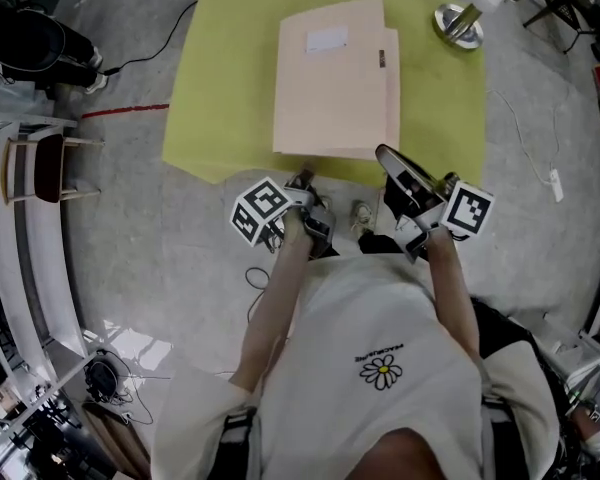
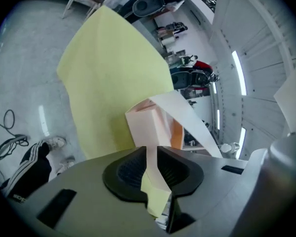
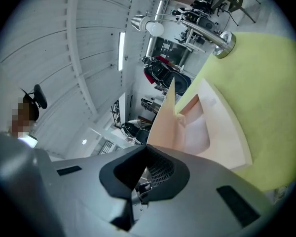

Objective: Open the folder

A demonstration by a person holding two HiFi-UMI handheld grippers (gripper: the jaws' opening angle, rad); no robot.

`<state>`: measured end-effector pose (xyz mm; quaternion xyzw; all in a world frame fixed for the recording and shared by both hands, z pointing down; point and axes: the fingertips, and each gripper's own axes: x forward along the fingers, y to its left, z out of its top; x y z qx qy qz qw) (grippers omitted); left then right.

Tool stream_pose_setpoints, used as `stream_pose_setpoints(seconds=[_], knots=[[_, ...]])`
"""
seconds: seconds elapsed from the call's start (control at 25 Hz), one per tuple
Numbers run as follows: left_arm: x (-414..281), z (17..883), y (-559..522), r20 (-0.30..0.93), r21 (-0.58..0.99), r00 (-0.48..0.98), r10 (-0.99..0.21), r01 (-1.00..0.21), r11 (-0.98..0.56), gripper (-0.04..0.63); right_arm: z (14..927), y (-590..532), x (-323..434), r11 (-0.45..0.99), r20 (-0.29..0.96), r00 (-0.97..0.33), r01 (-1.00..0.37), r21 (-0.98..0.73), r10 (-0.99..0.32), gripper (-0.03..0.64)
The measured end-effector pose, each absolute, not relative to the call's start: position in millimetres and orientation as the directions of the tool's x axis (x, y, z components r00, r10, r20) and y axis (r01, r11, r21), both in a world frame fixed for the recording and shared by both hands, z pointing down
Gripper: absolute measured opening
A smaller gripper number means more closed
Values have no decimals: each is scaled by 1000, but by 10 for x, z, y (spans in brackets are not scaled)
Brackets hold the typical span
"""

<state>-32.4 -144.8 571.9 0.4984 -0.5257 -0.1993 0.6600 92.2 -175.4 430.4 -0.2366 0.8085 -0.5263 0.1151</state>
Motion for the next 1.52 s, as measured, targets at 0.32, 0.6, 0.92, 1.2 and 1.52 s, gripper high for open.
stream_pose_setpoints(seconds=[0.32, 0.6, 0.92, 1.2, 1.52], knots=[[-804, 5225, -1306, 390, 911, 217, -895, -234, 340, 15, 3972, -1747, 689, 491, 24, -891, -271, -828, -453, 11], [-1604, 4973, -1083, 338, 921, 1, -941, -205, 331, 15, 3748, -1845, 150, 596, 14, -931, -245, -765, -365, 11], [-2261, 4868, -718, 269, 908, -220, -938, -267, 324, 15, 3798, -2025, -726, 644, 35, -965, -200, -738, -259, 12], [-2755, 4558, -262, 194, 857, -357, -914, -393, 335, 15, 3793, -2011, -1600, 697, 108, -976, -211, -686, -189, 12], [-3172, 4602, 107, 222, 816, -442, -869, -403, 414, 15, 4097, -1992, -2626, 802, 249, -959, -254, -541, -136, 12]])
